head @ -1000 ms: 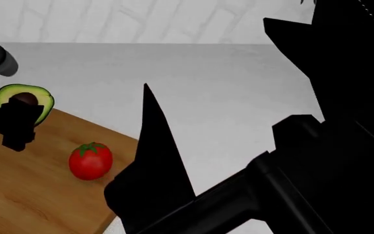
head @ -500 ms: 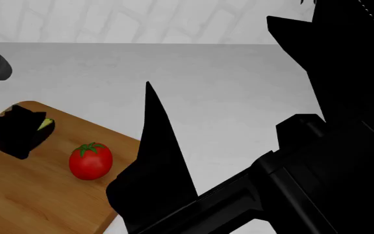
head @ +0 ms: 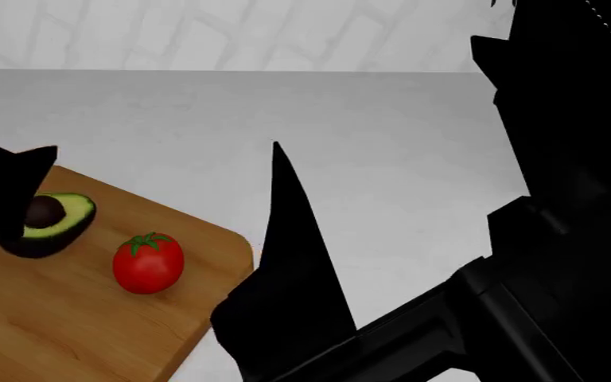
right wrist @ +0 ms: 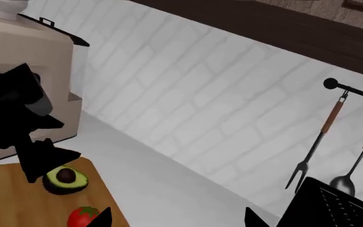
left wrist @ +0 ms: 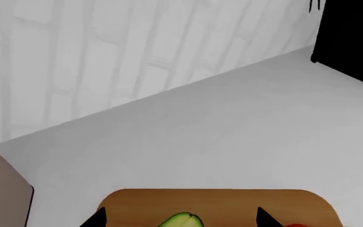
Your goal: Place the avocado, onion, tomato and bell pepper on the cutting board.
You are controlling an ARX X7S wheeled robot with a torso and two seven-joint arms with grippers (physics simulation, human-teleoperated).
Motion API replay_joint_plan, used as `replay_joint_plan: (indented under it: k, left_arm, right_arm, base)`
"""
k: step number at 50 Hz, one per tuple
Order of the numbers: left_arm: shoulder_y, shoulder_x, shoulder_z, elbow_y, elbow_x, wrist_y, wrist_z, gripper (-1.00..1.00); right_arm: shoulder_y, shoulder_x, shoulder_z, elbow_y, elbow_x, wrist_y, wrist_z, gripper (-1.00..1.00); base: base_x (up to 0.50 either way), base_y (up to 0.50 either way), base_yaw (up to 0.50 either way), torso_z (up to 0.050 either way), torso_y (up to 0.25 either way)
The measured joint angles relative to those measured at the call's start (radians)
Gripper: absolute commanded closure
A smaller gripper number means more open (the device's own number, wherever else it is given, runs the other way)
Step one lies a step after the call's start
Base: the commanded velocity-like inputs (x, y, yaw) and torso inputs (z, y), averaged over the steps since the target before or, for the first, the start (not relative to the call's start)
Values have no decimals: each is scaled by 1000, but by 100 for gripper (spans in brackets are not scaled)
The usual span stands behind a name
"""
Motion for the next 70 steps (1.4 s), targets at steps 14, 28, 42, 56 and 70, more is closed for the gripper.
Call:
replay_joint_plan:
  k: [14,28,42,56,70]
  left_arm:
    - [72,-87,-131,233,-183,59,-150,-100]
    - [135,-160,-229,362,-276,129,-234,-100]
    - [139,-191,-266,425,-286,151,-255,-100]
    - [149,-197,-280,439,-273,168,-250,-100]
    - [131,-184,-269,436,-270,165,-256,-100]
  right_arm:
    - [76,83,-61,67,94,104,51,-100]
    - [78,179,-95,170,96,232,33,-100]
    - [89,253,-142,276,120,328,53,-100]
    - [85,285,-166,418,89,405,32,-100]
    - [52,264,-163,598,-38,467,-55,-100]
  base:
    - [0,0,0,0,0]
    - [0,0,0,0,0]
    - [0,0,0,0,0]
    - [0,0,0,0,0]
    - [0,0,0,0,0]
